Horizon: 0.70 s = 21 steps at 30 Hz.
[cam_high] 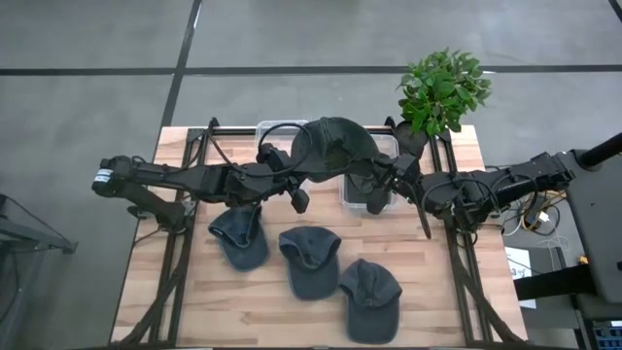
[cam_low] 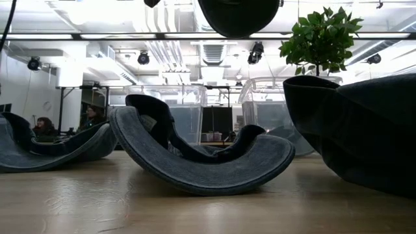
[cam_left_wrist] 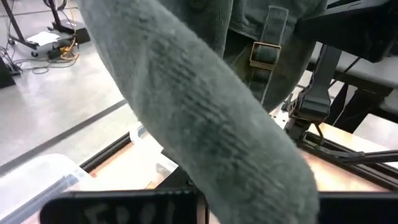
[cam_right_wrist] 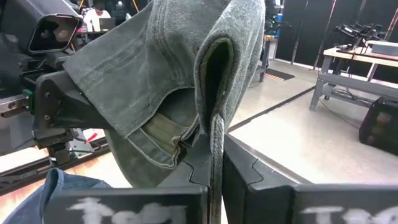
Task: Pick & Place hat
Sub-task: Put the green cap into the right transparent bin
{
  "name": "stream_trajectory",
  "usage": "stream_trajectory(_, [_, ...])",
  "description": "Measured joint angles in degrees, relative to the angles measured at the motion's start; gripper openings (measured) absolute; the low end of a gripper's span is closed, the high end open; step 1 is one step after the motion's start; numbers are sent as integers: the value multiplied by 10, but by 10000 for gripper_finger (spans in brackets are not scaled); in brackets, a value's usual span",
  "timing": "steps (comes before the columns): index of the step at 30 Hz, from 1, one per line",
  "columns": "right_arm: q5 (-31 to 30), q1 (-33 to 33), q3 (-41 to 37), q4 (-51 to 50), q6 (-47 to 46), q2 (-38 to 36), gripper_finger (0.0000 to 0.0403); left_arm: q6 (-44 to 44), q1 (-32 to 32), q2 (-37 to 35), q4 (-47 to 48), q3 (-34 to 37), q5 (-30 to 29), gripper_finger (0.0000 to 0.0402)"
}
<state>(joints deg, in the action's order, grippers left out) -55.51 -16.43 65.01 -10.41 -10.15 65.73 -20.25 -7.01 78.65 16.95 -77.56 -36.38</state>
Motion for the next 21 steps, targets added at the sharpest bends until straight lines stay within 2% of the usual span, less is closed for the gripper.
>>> stream_trajectory(15, [-2, 0, 0, -1, 3, 0, 8, -30, 2, 0, 0, 0, 9, 36])
stream_trajectory(21, [-2, 0, 0, -1, 3, -1, 8, -29, 2, 0, -1, 0, 7, 93])
